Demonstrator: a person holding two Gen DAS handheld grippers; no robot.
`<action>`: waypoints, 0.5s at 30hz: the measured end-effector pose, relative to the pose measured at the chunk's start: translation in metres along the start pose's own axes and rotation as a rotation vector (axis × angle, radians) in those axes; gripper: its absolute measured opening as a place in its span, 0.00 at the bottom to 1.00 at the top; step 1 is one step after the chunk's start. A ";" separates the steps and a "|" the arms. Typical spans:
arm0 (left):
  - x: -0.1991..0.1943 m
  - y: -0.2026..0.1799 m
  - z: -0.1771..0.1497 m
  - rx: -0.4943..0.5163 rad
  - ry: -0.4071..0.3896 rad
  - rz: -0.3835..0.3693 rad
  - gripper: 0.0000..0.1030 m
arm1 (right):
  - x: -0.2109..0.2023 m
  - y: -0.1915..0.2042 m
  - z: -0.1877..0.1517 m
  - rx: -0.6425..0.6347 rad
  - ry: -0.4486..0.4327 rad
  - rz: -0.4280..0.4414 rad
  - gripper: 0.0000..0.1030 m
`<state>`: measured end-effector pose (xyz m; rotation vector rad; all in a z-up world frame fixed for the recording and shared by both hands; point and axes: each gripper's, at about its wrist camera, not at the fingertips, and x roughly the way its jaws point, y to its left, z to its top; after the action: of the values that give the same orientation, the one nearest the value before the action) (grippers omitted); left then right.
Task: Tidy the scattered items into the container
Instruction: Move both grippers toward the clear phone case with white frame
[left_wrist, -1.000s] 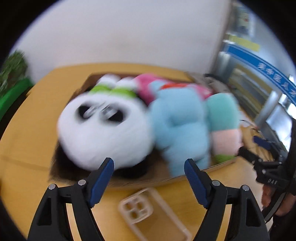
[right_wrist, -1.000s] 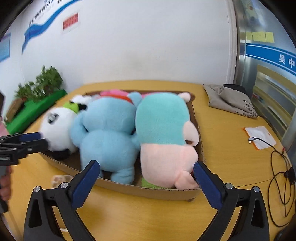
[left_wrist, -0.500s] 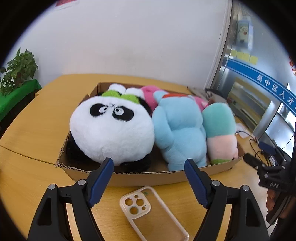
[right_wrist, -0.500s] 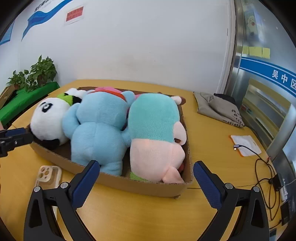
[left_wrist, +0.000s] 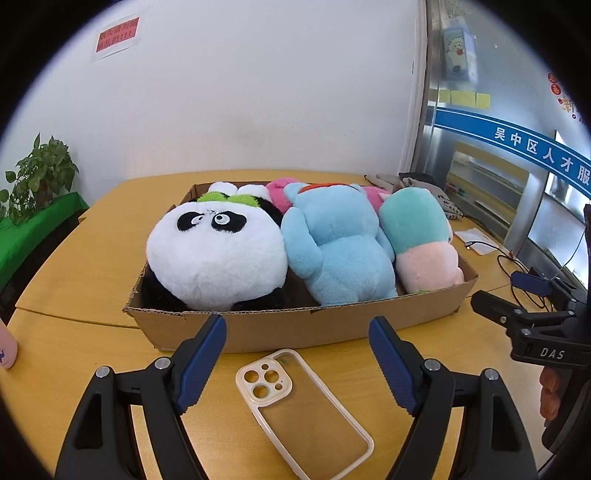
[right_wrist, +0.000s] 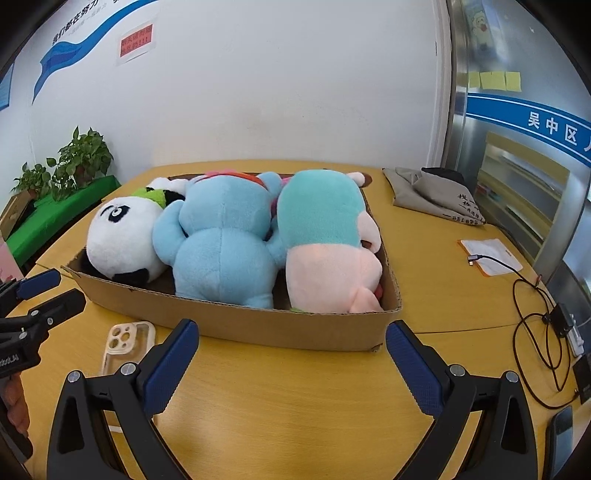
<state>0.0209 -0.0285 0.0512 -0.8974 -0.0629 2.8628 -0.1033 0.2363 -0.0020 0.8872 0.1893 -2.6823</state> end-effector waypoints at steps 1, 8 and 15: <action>-0.003 -0.002 0.000 -0.002 -0.003 0.001 0.77 | -0.001 0.000 -0.001 0.006 0.002 0.000 1.00; -0.018 -0.009 0.002 -0.035 -0.007 -0.109 0.77 | -0.012 -0.011 -0.007 0.032 0.014 -0.014 1.00; -0.025 -0.017 -0.003 -0.025 -0.011 -0.094 0.77 | -0.023 -0.014 -0.006 0.021 0.008 -0.030 1.00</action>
<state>0.0448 -0.0155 0.0637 -0.8588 -0.1382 2.7861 -0.0875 0.2562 0.0074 0.9082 0.1780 -2.7135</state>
